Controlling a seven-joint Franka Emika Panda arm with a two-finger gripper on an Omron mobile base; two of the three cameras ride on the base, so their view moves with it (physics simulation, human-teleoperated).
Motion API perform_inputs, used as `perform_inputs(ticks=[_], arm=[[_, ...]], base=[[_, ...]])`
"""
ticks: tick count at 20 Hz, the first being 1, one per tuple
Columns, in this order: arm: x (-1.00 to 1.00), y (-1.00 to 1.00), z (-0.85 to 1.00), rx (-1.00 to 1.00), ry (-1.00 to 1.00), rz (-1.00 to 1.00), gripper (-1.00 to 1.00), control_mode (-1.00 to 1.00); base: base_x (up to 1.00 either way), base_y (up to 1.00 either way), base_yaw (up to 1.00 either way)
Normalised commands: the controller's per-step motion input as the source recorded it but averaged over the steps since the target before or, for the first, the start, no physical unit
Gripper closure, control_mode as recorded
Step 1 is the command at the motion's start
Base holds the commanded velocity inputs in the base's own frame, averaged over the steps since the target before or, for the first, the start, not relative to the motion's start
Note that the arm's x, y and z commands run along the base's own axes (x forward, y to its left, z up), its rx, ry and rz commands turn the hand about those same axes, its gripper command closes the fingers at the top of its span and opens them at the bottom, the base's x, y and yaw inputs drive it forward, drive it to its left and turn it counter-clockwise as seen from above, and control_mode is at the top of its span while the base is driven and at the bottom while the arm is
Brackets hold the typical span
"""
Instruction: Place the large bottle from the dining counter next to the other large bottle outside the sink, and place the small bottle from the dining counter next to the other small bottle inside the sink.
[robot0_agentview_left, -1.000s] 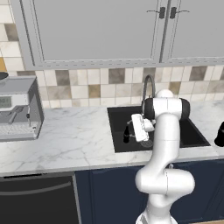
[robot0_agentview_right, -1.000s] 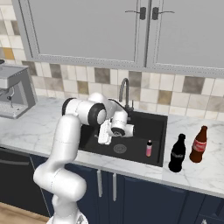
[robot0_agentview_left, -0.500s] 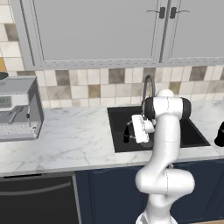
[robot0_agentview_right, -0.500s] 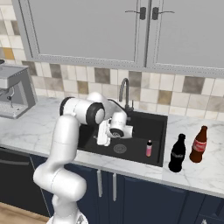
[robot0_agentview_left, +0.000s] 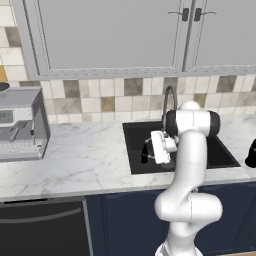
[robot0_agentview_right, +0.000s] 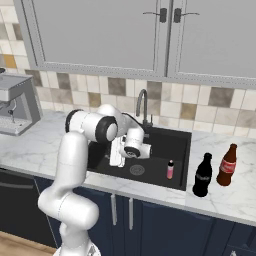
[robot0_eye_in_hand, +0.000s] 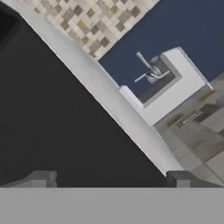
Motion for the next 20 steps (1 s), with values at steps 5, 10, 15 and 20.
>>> perform_inputs(ticks=[5,10,15,20], arm=[[-0.04,0.00,0.29,0.00,-0.10,0.01,-1.00,-1.00],[-0.08,0.06,0.23,0.00,-0.10,0.01,-1.00,-1.00],[-0.09,0.07,0.25,0.00,-0.11,0.01,-1.00,-1.00],[-0.16,0.07,0.32,0.00,-0.12,0.01,-1.00,-1.00]], base=[[0.00,0.00,0.00],[0.00,0.00,0.00],[0.00,0.00,0.00],[0.00,0.00,0.00]])
